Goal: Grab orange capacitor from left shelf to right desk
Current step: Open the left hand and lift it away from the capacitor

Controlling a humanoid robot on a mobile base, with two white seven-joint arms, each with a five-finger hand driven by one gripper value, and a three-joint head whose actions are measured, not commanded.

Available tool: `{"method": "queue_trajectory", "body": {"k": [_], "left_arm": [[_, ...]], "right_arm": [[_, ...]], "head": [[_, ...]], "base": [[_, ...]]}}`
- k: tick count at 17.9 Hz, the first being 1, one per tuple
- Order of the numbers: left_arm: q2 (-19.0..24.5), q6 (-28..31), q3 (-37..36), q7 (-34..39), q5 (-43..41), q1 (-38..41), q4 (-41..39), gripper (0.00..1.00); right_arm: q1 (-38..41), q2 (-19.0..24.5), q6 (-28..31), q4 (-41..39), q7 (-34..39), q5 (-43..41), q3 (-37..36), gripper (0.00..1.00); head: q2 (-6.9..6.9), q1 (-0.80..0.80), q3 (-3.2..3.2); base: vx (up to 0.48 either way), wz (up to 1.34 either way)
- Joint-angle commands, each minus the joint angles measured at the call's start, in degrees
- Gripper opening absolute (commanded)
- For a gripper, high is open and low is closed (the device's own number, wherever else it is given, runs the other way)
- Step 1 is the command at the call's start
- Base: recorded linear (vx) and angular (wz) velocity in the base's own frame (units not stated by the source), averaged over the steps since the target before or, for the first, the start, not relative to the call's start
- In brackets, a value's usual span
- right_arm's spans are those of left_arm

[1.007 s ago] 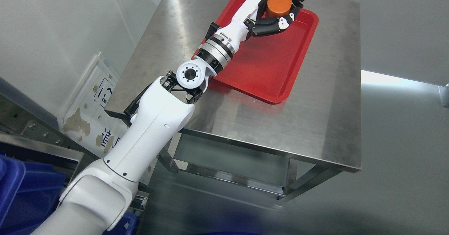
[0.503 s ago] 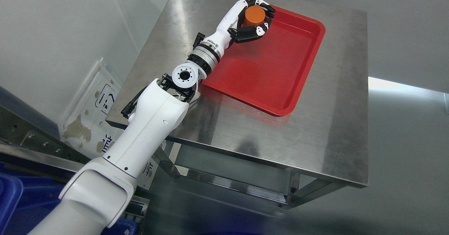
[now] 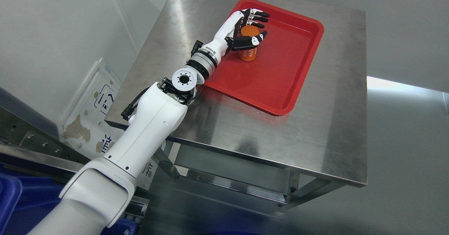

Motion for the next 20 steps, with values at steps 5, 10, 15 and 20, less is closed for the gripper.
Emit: {"method": "queue_trajectory", "body": {"k": [5,10,15,20], "left_arm": [[1.0,1.7,8.1,-0.1,0.2,-0.7,-10.0,1.00],[1.0,14.0,22.8,-0.1,3.9,2.1,-27.1,1.00],[1.0,21.1,27.1,-0.2,5.1,14.5,-42.3,1.00],[1.0,21.0,31.0,-1.2,5.4,19.5,-42.0,1.00]], "right_arm": [[1.3,-1.0,0.0,-1.0,0.0,0.4,-0.6,1.00],[1.3,-1.0,0.0,-1.0,0.0,0.4,-0.6,1.00],[1.3,-1.0,0.0,-1.0,0.0,0.4,-0.6,1.00],[1.3,-1.0,0.0,-1.0,0.0,0.4,-0.6,1.00]], "head": [[0.00,0.00,0.00],[0.00,0.00,0.00],[0.00,0.00,0.00],[0.00,0.00,0.00]], "base": [[0.000,0.00],[0.000,0.00],[0.000,0.00],[0.000,0.00]]}}
